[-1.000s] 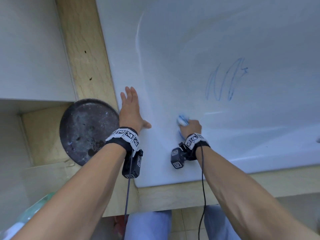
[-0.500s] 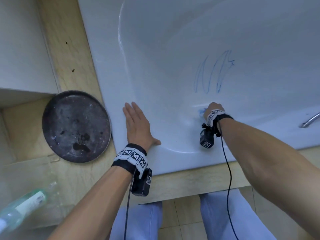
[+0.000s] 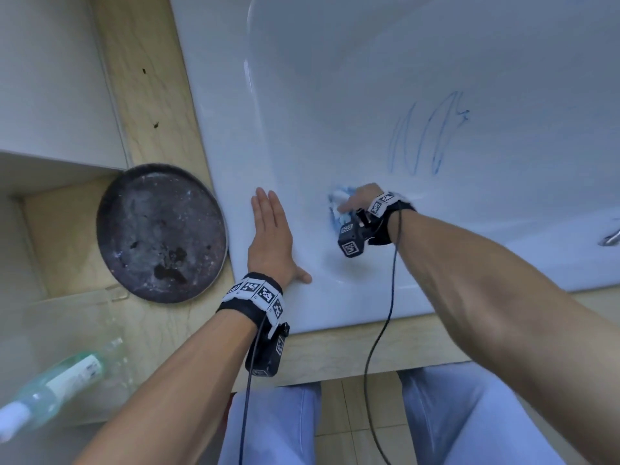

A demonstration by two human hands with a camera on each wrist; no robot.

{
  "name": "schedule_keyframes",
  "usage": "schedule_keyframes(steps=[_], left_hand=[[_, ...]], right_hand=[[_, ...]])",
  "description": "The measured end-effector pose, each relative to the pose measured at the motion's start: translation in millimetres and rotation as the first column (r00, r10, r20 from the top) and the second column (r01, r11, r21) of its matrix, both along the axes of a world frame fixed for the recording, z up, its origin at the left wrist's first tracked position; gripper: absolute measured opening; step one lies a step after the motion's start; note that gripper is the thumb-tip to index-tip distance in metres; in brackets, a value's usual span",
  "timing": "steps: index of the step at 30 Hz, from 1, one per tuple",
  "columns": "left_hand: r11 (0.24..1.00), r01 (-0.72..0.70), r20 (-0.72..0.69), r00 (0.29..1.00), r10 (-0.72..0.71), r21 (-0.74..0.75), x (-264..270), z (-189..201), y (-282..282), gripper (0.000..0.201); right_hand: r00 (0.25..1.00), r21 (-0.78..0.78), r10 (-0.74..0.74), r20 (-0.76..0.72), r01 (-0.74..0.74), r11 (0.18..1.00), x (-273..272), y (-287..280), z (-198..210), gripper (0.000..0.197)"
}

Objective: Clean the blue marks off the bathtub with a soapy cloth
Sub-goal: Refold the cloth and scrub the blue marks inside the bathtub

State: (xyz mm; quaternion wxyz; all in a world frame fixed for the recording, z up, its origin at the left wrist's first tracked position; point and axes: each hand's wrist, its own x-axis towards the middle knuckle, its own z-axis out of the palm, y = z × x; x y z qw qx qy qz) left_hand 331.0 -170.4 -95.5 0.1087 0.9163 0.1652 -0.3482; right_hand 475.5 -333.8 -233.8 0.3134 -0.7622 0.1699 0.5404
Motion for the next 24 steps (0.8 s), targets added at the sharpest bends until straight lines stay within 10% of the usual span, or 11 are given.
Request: schedule_keyframes(steps=[4,11,19,24], left_hand=[[1.000,0.001,0.003,1.000,-0.001,-0.004,-1,0,2,0.175],[0.999,-0.020,0.035,0.999,0.021,-0.032,-3,-4,3,0.176],[0.998,-0.042,0.020,0.999,0.043,-0.045,-2,-1,4,0.176],[0.998,-0.045,0.041,0.998,0.047,-0.039,-2,-2,2,0.176]], right_hand=[[0.970,-0.006,-0.172,0.171,0.176,0.984,42,4,12,0.045],[0.892,0.151,-0.361,0.271,0.331,0.932,7,57,10,0.060],[0.922,0.423,-0.171,0.349,0.008,0.906,-62,45,84,0.029],[0.909,0.285,-0.207,0.363,0.103,0.953,-51,38,49,0.033]])
